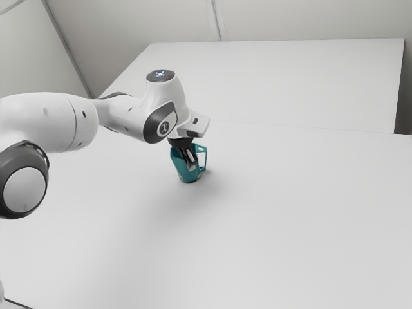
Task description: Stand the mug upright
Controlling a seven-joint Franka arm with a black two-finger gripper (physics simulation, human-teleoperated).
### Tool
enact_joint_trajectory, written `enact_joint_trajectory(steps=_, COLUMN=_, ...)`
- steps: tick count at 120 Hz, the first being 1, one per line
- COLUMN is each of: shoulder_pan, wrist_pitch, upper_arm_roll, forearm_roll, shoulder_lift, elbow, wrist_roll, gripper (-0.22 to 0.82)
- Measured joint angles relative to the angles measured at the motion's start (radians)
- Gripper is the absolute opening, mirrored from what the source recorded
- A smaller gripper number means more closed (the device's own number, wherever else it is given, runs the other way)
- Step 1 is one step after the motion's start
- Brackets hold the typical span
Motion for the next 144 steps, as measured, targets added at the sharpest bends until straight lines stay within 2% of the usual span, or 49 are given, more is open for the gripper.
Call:
enact_joint_trajectory(steps=13, shoulder_pan=0.0, wrist_pitch=0.002, upper_arm_roll=0.0, forearm_roll=-0.004, shoulder_lift=-0.001, elbow=0.0, wrist_roll=-0.003, gripper=0.17)
enact_joint_trajectory(steps=22, shoulder_pan=0.0, wrist_pitch=0.002, upper_arm_roll=0.0, forearm_roll=-0.005, shoulder_lift=-0.002, elbow=0.0, wrist_roll=-0.004, gripper=0.3)
enact_joint_trajectory(steps=33, shoulder_pan=0.0, wrist_pitch=0.002, upper_arm_roll=0.0, forearm_roll=-0.005, shoulder_lift=-0.007, elbow=0.001, wrist_roll=-0.005, gripper=0.41)
enact_joint_trajectory(steps=46, shoulder_pan=0.0, wrist_pitch=0.001, upper_arm_roll=0.0, forearm_roll=-0.003, shoulder_lift=-0.024, elbow=0.002, wrist_roll=-0.006, gripper=0.49)
enact_joint_trajectory(steps=67, shoulder_pan=0.004, wrist_pitch=-0.015, upper_arm_roll=0.0, forearm_roll=-0.008, shoulder_lift=-0.069, elbow=-0.003, wrist_roll=-0.007, gripper=0.55)
enact_joint_trajectory(steps=96, shoulder_pan=0.012, wrist_pitch=-0.077, upper_arm_roll=0.0, forearm_roll=-0.059, shoulder_lift=-0.171, elbow=-0.003, wrist_roll=-0.022, gripper=0.59)
enact_joint_trajectory(steps=144, shoulder_pan=0.025, wrist_pitch=-0.292, upper_arm_roll=0.003, forearm_roll=-0.077, shoulder_lift=-0.305, elbow=0.027, wrist_roll=-0.089, gripper=0.6)
